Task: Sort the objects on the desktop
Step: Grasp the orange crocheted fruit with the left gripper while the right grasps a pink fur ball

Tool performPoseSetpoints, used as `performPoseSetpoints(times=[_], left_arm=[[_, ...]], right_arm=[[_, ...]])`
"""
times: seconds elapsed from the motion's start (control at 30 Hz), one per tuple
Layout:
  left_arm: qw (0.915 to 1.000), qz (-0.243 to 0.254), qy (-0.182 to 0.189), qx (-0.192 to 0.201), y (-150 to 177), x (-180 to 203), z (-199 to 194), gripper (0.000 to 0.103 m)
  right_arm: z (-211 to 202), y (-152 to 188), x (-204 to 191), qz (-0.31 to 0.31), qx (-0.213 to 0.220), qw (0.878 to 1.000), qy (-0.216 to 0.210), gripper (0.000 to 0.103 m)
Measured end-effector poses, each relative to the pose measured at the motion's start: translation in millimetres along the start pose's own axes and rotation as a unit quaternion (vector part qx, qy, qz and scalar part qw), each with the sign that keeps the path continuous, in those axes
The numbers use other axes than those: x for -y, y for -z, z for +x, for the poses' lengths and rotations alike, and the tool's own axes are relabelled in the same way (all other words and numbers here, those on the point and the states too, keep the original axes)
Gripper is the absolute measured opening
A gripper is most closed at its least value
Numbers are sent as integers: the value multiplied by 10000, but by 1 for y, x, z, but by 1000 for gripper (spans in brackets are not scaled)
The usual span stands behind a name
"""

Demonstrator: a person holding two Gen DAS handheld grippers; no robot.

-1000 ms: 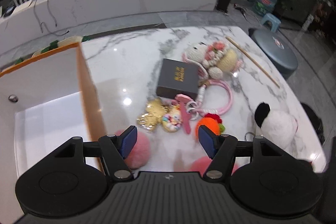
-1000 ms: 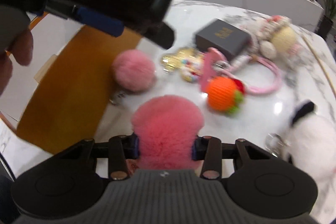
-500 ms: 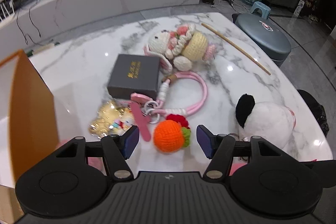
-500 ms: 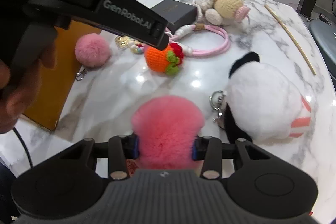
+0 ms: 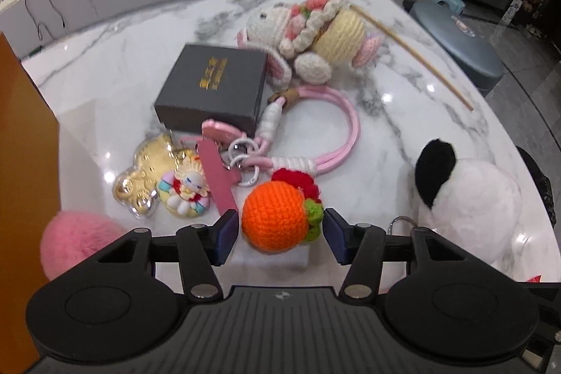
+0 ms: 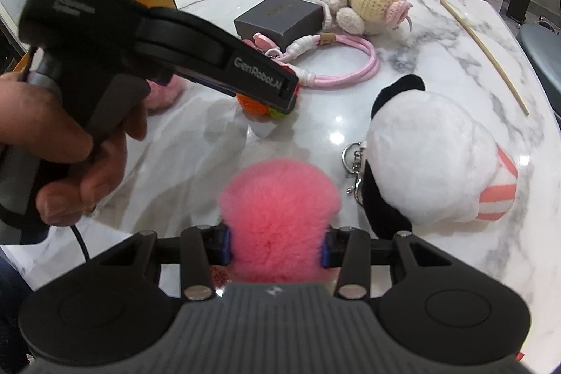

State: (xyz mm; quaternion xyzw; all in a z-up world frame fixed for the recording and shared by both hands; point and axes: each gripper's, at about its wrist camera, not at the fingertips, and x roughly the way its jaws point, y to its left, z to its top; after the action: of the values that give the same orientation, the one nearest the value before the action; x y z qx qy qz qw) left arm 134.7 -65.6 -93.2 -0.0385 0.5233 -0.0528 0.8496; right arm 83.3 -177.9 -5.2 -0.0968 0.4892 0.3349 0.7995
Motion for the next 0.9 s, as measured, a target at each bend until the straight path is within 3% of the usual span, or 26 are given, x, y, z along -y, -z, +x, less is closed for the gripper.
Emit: performPoseSetpoints(times=[0.53,0.9], left_arm=[[9998,129,-22,175,-2,4,-2,53],[9980,83,226,576,-5,-1,-44,53]], right_arm=[[-1,0,4,44,28,10000,12,45],[-17,-11,9,137,241,9996,-8,44]])
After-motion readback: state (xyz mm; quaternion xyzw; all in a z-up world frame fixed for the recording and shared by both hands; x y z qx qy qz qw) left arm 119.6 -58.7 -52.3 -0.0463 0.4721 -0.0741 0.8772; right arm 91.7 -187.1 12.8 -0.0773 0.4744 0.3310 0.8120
